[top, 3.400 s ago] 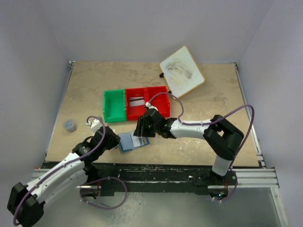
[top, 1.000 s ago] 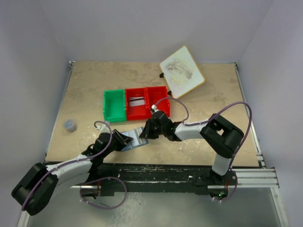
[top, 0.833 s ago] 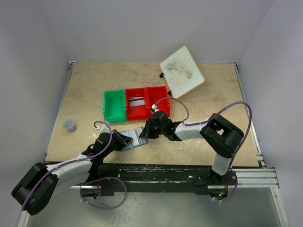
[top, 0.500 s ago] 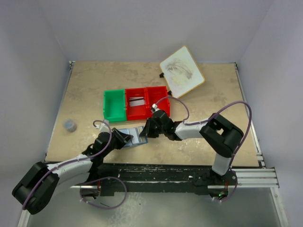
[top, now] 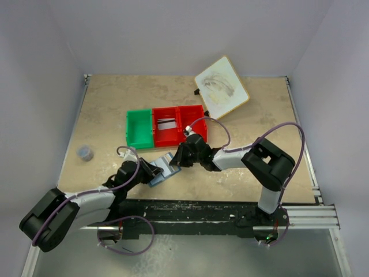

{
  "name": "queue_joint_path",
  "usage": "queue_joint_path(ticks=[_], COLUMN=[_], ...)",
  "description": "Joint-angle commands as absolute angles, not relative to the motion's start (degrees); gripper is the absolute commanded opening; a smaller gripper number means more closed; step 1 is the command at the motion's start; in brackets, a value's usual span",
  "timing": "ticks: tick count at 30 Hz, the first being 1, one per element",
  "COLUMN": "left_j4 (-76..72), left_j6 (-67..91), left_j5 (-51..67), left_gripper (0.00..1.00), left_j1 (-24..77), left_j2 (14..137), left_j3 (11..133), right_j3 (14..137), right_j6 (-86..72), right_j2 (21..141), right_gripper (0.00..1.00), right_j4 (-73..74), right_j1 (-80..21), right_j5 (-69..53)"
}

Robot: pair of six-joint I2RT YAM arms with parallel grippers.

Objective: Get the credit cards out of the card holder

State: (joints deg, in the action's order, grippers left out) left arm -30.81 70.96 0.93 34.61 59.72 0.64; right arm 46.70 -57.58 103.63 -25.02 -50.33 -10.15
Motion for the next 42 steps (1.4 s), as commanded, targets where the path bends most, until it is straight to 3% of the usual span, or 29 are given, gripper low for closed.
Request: queue_joint_path(ticks=[1,6,16,35,42], left_j4=[-37.7,-32.2,-20.8,10.6,5.6], left_j6=[69.9,70.7,70.0,67.6,67.9], left_j5=[6.5,2.3,-1.5,-5.2,-6.1], left_gripper=[0.13,0.00,0.00,0.00,0.02], left_j1=[35.1,35.2,35.2,35.2,35.2], left_j2=[59.2,56.5,50.6,31.8,33.9], left_j3=[-1.5,-1.3,0.7,3.0,3.6], right_j3=[47.8,48.7,47.1,49.4,50.6], right_j6=[-57.1,-56.0,-56.8,-54.9,-52.2], right_j2=[106.5,105.4,104.6,104.3,103.5], right_gripper=[0.15,0.14,0.18,0.16,0.19], right_j4=[-25.5,-21.2,-18.7,-15.8,-15.5], right_j1=[-52.1,-52.4,-52.4,-52.3,-52.4], right_j5=[-14.6,-11.7,-9.9,-7.4,-9.0])
